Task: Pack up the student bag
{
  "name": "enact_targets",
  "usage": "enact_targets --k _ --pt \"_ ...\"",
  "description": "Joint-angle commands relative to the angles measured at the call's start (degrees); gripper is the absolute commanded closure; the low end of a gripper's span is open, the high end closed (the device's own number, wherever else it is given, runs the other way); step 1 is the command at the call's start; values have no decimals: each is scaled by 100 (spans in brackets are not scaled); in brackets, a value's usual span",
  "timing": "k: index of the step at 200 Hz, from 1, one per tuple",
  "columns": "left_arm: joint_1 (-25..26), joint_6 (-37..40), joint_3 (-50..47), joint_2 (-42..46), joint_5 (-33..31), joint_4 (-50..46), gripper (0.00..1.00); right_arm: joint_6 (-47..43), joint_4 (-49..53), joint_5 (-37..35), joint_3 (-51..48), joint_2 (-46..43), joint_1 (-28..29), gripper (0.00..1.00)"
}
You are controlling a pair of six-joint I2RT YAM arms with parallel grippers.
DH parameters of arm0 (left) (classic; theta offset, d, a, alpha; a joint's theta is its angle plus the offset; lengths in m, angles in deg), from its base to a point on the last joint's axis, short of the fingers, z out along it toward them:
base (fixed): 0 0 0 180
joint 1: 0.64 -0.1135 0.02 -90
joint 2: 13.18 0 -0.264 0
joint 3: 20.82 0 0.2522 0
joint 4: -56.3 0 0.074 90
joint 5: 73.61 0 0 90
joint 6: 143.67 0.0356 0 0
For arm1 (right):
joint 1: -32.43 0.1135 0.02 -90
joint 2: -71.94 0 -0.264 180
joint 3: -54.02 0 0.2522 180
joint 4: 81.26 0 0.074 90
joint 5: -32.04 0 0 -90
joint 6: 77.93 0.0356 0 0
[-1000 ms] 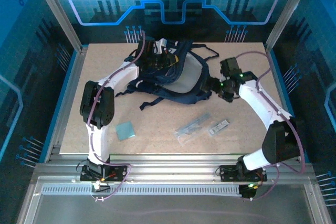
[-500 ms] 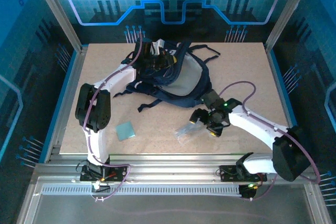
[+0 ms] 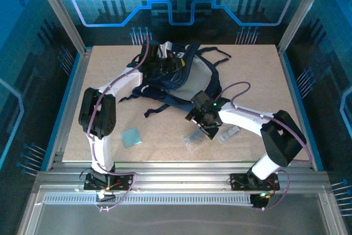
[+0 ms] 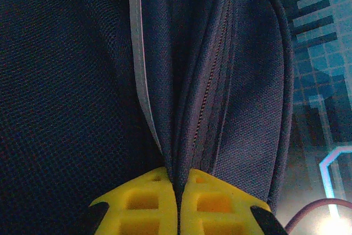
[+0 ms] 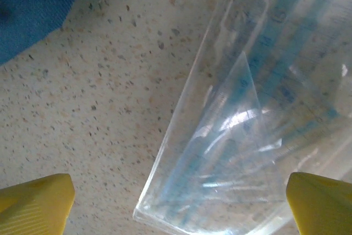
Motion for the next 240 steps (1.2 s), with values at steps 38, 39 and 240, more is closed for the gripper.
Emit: enact_targets --k 38,39,240 --pt "-39 172 -120 652 119 397 100 525 707 -361 -90 -21 99 0" --pt "-44 173 -123 653 117 406 100 522 723 -375 -91 -37 102 0" --pt "-145 -37 -328 687 108 631 100 519 388 -710 -309 542 155 31"
